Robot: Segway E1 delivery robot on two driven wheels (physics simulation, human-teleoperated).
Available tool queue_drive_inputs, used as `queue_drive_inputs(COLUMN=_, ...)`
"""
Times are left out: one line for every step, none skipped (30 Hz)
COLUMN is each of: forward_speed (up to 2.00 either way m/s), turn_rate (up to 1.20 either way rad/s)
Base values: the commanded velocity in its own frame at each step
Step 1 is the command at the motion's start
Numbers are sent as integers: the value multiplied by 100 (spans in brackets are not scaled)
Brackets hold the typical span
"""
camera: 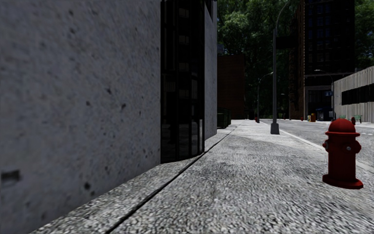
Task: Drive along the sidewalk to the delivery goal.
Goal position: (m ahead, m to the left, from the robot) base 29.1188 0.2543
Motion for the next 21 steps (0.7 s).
queue_drive_inputs(forward_speed=200, turn_rate=-79)
queue_drive_inputs(forward_speed=200, turn_rate=-79)
queue_drive_inputs(forward_speed=200, turn_rate=-79)
queue_drive_inputs(forward_speed=200, turn_rate=-79)
queue_drive_inputs(forward_speed=200, turn_rate=-78)
queue_drive_inputs(forward_speed=200, turn_rate=-78)
queue_drive_inputs(forward_speed=200, turn_rate=-74)
queue_drive_inputs(forward_speed=200, turn_rate=-72)
queue_drive_inputs(forward_speed=200, turn_rate=-72)
queue_drive_inputs(forward_speed=200, turn_rate=-72)
queue_drive_inputs(forward_speed=200, turn_rate=-69)
queue_drive_inputs(forward_speed=200, turn_rate=-63)
queue_drive_inputs(forward_speed=200, turn_rate=-63)
queue_drive_inputs(forward_speed=200, turn_rate=-61)
queue_drive_inputs(forward_speed=200, turn_rate=0)
queue_drive_inputs(forward_speed=200, turn_rate=0)
queue_drive_inputs(forward_speed=200, turn_rate=0)
queue_drive_inputs(forward_speed=200, turn_rate=0)
queue_drive_inputs(forward_speed=200, turn_rate=0)
queue_drive_inputs(forward_speed=200, turn_rate=0)
queue_drive_inputs(forward_speed=200, turn_rate=0)
